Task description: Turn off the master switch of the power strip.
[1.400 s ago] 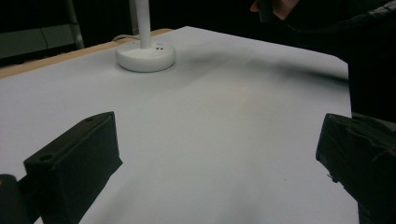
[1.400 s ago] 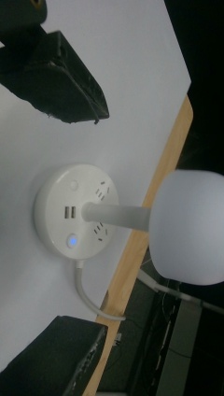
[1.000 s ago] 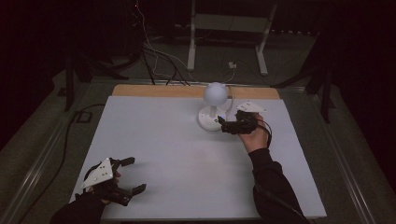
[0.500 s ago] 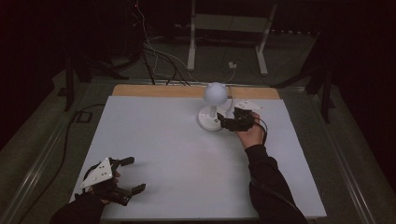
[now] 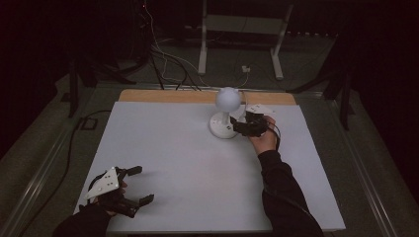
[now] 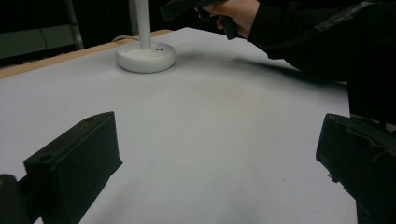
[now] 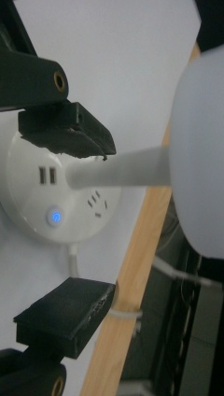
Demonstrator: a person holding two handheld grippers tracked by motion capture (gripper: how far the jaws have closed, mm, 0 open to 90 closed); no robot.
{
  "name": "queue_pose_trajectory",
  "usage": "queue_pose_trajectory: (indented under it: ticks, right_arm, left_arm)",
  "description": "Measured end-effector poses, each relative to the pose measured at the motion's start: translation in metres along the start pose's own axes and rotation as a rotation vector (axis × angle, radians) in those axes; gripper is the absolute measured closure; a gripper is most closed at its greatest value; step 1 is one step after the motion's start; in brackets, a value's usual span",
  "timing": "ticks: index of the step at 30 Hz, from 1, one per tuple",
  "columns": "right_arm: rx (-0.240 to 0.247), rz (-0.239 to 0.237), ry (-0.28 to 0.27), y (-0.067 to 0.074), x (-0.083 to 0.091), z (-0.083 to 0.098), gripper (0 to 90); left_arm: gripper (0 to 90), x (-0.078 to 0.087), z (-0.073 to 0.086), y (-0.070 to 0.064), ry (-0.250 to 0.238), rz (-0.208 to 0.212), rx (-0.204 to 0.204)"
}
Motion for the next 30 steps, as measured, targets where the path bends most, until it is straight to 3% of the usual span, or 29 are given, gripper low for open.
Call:
queue_pose_trajectory:
  ticks: [2, 6, 13, 21, 30]
  right_arm:
    - [-0.008, 0.02, -0.006, -0.001, -0.003, 0.0, 27.7]
    - [-0.04, 0.041, 0.001, -0.005, -0.006, 0.003, 38.3]
    - [-0.023, 0.086, 0.04, -0.011, -0.009, 0.008, 65.9]
    - [-0.031, 0.114, 0.08, -0.011, -0.013, 0.012, 90.0]
    - [-0.039, 0.107, 0.095, -0.009, -0.02, 0.017, 90.0]
  left_arm:
    - [0.2, 0.0, 0.0, 0.0, 0.0, 0.001, 0.0]
    - [0.2, 0.0, 0.0, 0.0, 0.0, 0.0, -0.001]
    - [0.1, 0.0, 0.0, 0.0, 0.001, 0.0, -0.001]
    - [0.1, 0.0, 0.0, 0.0, 0.001, -0.002, 0.0]
    - [0.1, 0.0, 0.001, 0.001, 0.002, -0.004, -0.001]
Point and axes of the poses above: each handheld gripper's, and its own axes: x roughly backward along the jaws, z roughly out of its underside, y roughly to its left, the point moved 8 cm from there along -x, roughly forward along the jaws, and after that the axes turned 9 degrees about -y, right-handed, at the moved point
